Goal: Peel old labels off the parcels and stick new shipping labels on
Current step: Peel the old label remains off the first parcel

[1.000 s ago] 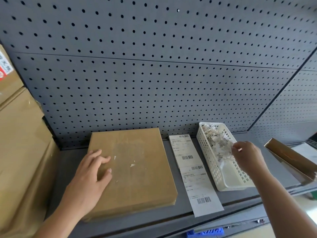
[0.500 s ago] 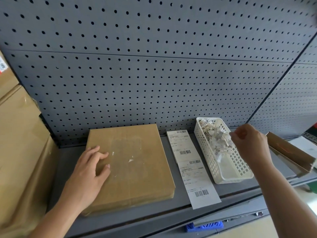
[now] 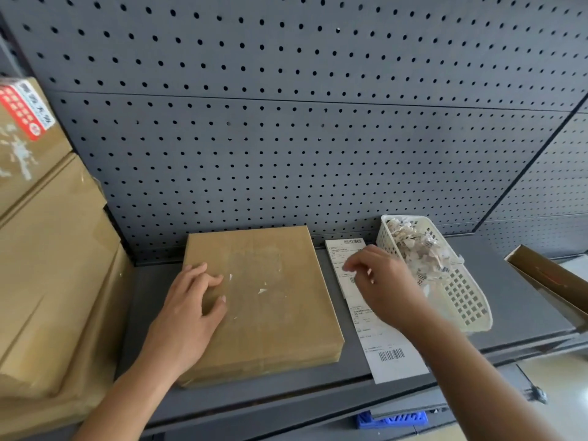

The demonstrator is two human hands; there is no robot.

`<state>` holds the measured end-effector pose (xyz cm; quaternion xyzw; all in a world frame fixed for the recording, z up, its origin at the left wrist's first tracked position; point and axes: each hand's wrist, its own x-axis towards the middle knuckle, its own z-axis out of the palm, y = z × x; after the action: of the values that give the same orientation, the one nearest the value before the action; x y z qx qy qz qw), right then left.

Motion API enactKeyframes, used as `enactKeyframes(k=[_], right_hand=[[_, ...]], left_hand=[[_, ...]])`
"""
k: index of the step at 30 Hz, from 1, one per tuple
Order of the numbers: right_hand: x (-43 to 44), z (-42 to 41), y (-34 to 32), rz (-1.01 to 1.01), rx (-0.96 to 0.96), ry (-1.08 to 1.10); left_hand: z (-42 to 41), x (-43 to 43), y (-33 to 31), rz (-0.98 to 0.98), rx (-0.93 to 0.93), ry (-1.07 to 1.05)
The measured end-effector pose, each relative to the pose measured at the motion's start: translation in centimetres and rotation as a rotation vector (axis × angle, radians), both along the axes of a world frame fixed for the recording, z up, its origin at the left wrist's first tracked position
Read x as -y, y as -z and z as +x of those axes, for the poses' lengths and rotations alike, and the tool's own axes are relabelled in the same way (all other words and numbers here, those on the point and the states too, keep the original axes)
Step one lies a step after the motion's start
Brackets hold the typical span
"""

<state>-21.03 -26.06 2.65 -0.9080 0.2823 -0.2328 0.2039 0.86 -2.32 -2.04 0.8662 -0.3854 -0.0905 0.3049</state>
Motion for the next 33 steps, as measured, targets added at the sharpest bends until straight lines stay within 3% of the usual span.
enactKeyframes(k=[4,10,23,33], right_hand=[[-3.0,4.2,0.9,0.058,0.01,-0.198],[-5.4,8.1,2.0,0.142,-0.116,-0.303],[-6.2,9.5,3.5,0.021,-0.172,-0.238],[-6.6,9.2,3.7,-0.003,-0.107,-0.229]], left_hand=[[0.0,0.0,0.0,0.003,-0.003,0.002],[-0.1,-0.1,-0.1,-0.002,0.01,0.004],[0.0,-0.3,0.0,-0.013,0.002,0.001],[0.2,-0.2,0.4,-0.019,0.015,-0.003]])
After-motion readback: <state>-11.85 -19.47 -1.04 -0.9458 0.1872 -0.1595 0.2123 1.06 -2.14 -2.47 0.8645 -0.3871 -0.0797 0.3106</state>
